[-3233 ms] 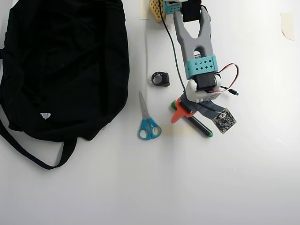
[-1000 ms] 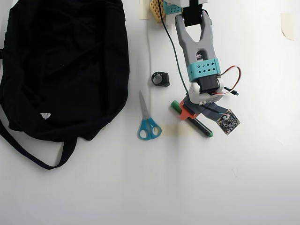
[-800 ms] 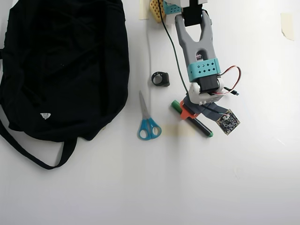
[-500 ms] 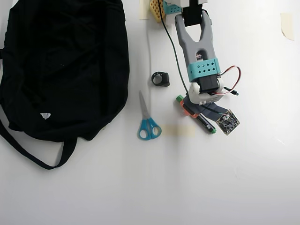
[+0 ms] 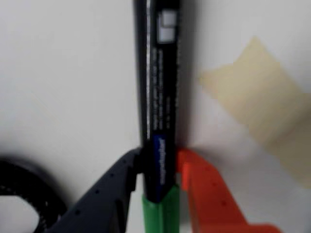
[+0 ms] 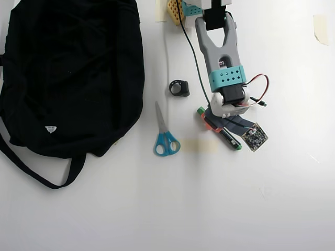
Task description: Put the green marker into the black bag
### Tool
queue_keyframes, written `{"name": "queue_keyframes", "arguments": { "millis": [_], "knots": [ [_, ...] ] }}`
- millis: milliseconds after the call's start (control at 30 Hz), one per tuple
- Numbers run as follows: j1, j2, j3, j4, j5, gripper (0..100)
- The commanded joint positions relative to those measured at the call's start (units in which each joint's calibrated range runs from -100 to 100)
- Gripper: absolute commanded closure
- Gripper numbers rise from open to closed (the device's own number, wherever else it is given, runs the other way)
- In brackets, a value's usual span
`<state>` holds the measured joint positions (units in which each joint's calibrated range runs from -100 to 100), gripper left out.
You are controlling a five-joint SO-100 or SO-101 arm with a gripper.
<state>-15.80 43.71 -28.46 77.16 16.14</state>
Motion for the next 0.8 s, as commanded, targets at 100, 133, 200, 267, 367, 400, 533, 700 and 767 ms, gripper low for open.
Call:
{"name": "queue_keyframes", "arguments": {
  "millis": [100,133,200,267,367,400,533,700,767],
  "knots": [
    [-0.4,-1.7,-6.1,0.5,-0.9,98],
    [-0.6,-1.8,-6.8,1.3,-1.1,98],
    [-0.7,-1.8,-8.9,3.5,-1.1,98],
    [-0.7,-1.8,-11.7,6.2,-1.1,98],
    [-0.7,-1.8,-17.6,11.7,-2.6,98],
    [-0.7,-1.8,-19.4,13.5,-3.2,98],
    [-1.3,-1.8,-25.5,18.9,-4.8,98],
    [-1.8,-1.8,-28.9,19.7,-5.8,98],
    [-1.8,-1.8,-29.9,19.8,-5.8,98]
  ]
}}
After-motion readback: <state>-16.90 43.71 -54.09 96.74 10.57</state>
